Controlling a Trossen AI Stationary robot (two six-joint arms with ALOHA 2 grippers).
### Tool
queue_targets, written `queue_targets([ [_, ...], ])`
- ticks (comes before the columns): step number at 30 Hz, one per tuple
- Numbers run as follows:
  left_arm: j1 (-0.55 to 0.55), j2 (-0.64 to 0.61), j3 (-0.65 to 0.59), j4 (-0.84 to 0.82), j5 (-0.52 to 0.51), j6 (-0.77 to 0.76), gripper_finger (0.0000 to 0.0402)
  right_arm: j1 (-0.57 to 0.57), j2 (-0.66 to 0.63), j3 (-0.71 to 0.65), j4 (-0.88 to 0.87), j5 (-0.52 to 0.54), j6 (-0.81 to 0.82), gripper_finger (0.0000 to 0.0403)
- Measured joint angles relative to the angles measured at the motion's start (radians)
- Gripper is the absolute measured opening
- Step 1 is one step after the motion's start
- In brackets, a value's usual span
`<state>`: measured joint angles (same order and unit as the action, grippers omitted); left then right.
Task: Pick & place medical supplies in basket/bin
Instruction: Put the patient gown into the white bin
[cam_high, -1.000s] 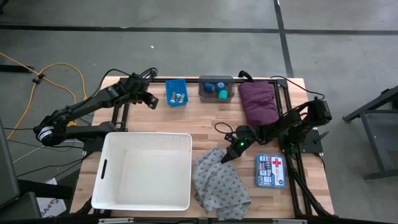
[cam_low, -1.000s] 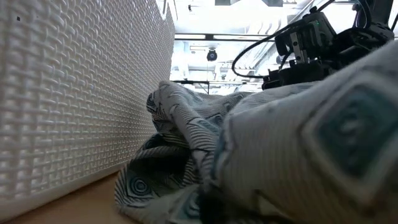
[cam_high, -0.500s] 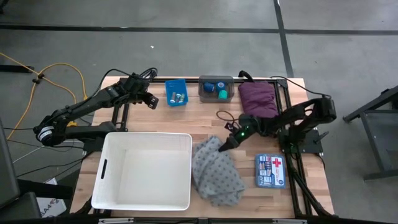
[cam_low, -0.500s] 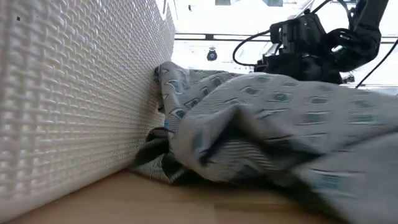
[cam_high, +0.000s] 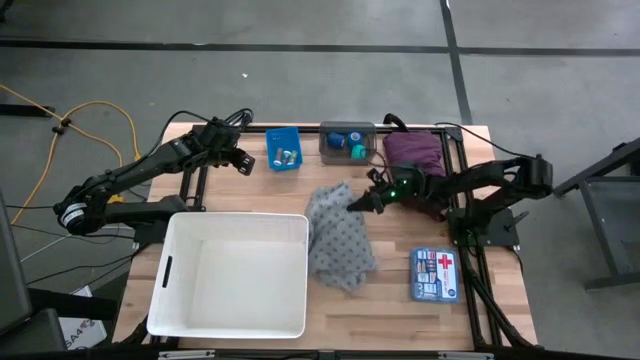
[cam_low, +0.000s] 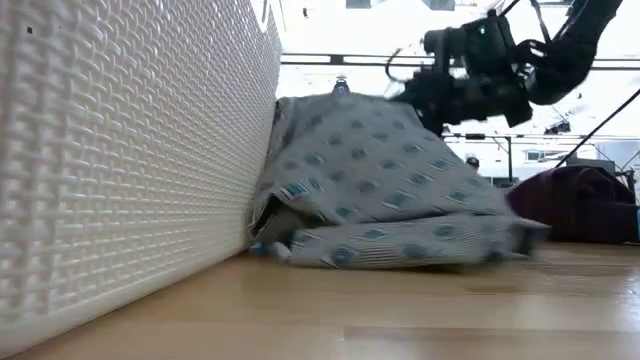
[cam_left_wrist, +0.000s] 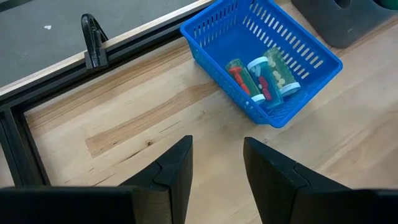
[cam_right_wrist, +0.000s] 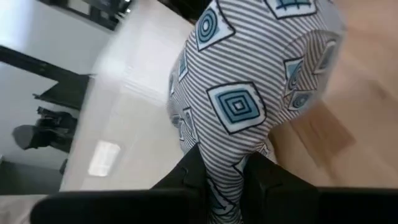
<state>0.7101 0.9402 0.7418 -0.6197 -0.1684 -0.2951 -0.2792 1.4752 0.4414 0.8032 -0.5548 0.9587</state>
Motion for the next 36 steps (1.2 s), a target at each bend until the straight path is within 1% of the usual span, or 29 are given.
queue_targets([
  [3, 0.000, 0.000, 0.000, 0.000, 0.000, 0.000, 0.0136, -0.021, -0.030, 0.036, 0.001, -0.002, -0.049, 0.0044],
  [7, 0.000, 0.000, 0.000, 0.000, 0.000, 0.000, 0.0136, -0.034, -0.064, 0.099, -0.078, -0.005, -0.126, 0.0044],
  [11, 0.000, 0.000, 0.000, 0.000, 0.000, 0.000, 0.0136, -0.039, -0.096, 0.182, -0.217, -0.016, -0.229, 0.0044],
  [15, 0.000, 0.000, 0.000, 0.000, 0.000, 0.000, 0.0136, -0.038, -0.126, 0.281, -0.405, 0.011, -0.346, 0.0044],
  [18, 0.000, 0.000, 0.000, 0.000, 0.000, 0.000, 0.0136, -0.038, -0.138, 0.357, -0.502, 0.036, -0.409, 0.0044],
  [28, 0.000, 0.000, 0.000, 0.000, 0.000, 0.000, 0.0136, -0.037, -0.141, 0.607, -0.693, 0.052, -0.521, 0.0044],
  [36, 0.000, 0.000, 0.000, 0.000, 0.000, 0.000, 0.0136, -0.029, -0.141, 0.762, -0.723, 0.057, -0.546, 0.0044],
])
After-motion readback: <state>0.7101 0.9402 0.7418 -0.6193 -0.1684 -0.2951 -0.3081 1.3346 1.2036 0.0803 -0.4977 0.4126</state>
